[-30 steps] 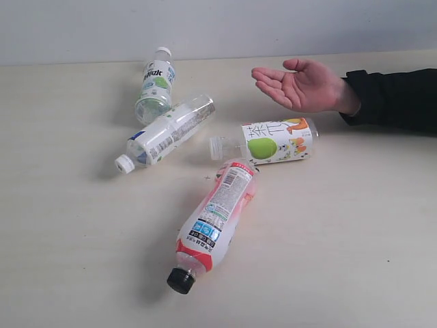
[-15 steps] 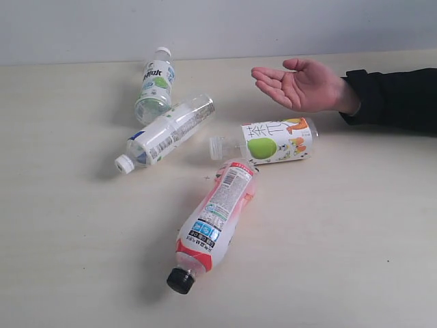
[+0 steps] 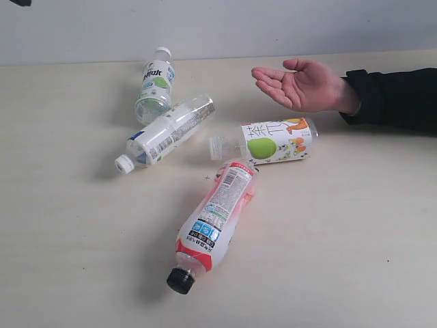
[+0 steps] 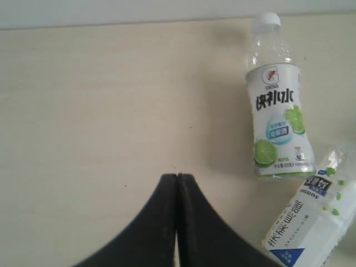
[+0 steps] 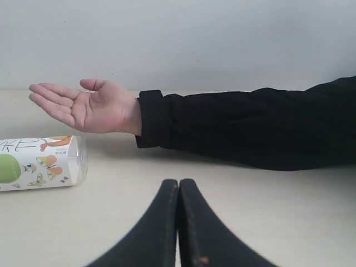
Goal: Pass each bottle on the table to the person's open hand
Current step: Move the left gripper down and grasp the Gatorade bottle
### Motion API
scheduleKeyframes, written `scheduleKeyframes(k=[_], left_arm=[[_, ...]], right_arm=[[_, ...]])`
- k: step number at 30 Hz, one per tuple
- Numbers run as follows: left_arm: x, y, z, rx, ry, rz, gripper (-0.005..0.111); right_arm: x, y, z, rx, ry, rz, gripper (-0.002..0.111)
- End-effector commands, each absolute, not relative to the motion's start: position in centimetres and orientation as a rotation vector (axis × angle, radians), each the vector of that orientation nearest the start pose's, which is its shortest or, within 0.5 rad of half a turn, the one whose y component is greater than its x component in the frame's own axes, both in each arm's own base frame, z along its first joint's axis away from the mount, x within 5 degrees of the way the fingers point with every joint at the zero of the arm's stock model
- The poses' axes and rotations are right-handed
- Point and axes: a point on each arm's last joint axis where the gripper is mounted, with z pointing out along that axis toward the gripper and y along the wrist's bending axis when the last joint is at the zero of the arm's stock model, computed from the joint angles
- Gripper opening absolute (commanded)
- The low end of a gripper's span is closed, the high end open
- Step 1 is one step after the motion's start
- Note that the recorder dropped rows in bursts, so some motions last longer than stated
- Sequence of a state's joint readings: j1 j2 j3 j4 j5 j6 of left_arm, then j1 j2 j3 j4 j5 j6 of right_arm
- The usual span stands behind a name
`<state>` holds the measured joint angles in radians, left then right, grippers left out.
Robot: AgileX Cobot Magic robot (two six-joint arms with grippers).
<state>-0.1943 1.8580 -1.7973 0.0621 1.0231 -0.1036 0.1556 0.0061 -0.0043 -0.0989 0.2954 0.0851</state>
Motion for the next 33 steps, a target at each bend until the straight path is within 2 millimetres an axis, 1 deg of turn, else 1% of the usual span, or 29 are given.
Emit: scheduleKeyframes(k=[1,6,9,12,17,22,27,33], left_arm=[[42.6,-10.6,32.1,0.251,2.621,-0.043,0.0],[44.6,-13.4,30.9,0.336,2.632,-0.056,0.0],[45.4,-14.7,30.2,0.364,2.662,-0.068,0.0],[46.4,-15.9,29.8,0.381,2.633,-0.079,0.0],[46.8,-17.3,28.6,0.411,2.639,-0.091,0.0],[47.1,-18.1,26.6,0.442,2.673,-0.084,0.0],[47.4,-18.3,25.2,0.393,2.71,-0.089,0.0],[47.4,-18.4,25.1,0.361,2.719,-0.11,0.0]], right_arm=[[5.4,0.6,18.8,-0.128,1.761,0.072,0.0],[5.4,0.6,18.8,-0.128,1.761,0.072,0.0],[5.4,0.6,18.8,-0.128,1.761,0.072,0.0],[5.4,0.6,18.8,-0.128,1.761,0.072,0.0],[5.4,0.6,18.8,-0.128,1.761,0.072,0.0],[5.4,0.6,18.8,-0.129,1.761,0.07,0.0],[5.4,0.6,18.8,-0.129,1.761,0.07,0.0],[5.4,0.6,18.8,-0.129,1.761,0.07,0.0]])
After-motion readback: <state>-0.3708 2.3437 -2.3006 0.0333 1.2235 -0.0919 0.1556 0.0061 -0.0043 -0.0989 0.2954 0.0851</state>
